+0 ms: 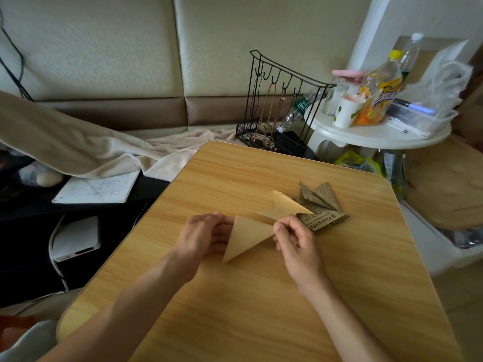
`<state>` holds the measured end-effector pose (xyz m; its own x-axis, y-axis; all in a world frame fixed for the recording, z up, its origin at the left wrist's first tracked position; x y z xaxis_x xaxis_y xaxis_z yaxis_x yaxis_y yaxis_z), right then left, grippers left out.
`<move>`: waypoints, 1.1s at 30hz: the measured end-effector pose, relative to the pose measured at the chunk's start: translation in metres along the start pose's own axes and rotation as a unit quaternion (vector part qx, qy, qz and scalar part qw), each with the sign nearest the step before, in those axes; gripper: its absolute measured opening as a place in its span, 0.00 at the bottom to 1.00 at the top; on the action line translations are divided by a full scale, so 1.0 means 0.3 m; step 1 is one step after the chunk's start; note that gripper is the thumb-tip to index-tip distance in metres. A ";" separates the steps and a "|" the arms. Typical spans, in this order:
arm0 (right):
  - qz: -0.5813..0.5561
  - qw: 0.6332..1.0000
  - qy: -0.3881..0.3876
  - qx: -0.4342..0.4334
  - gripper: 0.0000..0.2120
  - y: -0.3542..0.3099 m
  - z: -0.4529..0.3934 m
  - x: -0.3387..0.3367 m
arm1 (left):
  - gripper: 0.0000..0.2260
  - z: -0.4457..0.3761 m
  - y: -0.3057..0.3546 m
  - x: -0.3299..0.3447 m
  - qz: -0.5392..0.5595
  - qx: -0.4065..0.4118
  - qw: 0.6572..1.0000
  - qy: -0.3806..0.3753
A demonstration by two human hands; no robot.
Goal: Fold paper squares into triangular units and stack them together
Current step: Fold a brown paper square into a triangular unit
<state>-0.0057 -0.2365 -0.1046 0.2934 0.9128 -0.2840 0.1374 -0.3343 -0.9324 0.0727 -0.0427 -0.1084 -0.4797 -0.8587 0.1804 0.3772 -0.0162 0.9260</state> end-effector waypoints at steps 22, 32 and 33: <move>0.001 1.000 0.011 -0.001 0.09 0.000 0.000 0.008 | 0.07 0.014 0.000 0.018 -0.082 0.025 0.996 0.009; -0.019 0.997 -0.063 -0.043 0.13 -0.024 0.006 0.034 | 0.05 0.006 -0.018 0.007 0.058 0.015 0.998 0.027; -0.006 0.996 -0.075 -0.048 0.14 -0.026 0.007 0.042 | 0.05 0.006 -0.018 0.010 0.068 0.016 0.997 0.022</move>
<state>-0.0050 -0.2218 -0.1013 0.1476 0.9394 -0.3093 0.2330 -0.3370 -0.9122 0.0678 -0.0444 -0.1123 -0.3907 -0.8733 0.2911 0.4113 0.1173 0.9039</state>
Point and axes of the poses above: each hand's wrist, its own z-axis away from the middle knuckle, its own x-axis out of the palm, y = z × x, the point moved 7 cm from there along -z, towards the middle knuckle, and after that the axes turned 12 degrees about -y, right-handed, at the moved point
